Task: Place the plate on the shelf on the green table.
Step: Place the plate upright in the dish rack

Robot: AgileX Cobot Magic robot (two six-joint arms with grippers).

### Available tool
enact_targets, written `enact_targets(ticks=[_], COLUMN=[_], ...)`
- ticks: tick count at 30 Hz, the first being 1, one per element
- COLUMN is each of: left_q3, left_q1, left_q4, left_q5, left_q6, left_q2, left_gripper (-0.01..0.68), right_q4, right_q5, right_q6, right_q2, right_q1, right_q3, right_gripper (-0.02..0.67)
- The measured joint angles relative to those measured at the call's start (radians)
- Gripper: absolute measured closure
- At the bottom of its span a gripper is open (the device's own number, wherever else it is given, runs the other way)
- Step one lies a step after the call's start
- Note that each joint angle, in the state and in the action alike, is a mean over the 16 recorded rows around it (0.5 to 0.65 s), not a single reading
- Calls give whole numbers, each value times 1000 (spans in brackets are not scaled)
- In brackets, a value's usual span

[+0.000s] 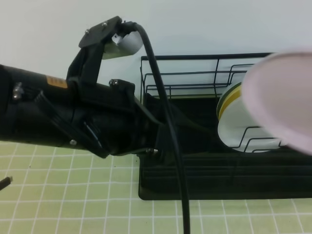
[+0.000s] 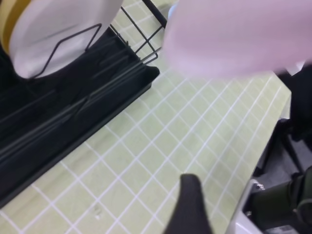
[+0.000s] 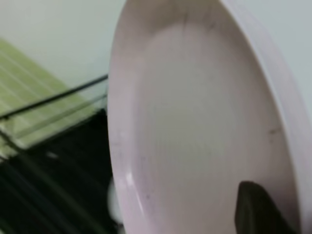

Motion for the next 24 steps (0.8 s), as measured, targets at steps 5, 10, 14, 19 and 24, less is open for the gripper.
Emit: enact_targets(ticks=[5,10,14,19,24], left_q3=[0,0,0,0,0], left_q1=[0,0,0,0,0], left_q4=[31,64,82,106,130], left_q5=[9,29,50,73,88], left_q6=[9,11,13,14,16], left_q2=[-4,-5,-5,-5,-5], left_gripper=[358,506,595,658,673], right_q4=[-202,-308,-344,-362,-374], right_q5=[53,161,242,302,317], right_q6=[-71,-191,-287,-374,-408], right_q2=[115,266,386,509,599], right_q1=[0,9,22,37,49], right_q3=[-165,-329,-440,-533,-579], right_gripper=[652,653,653,653,653])
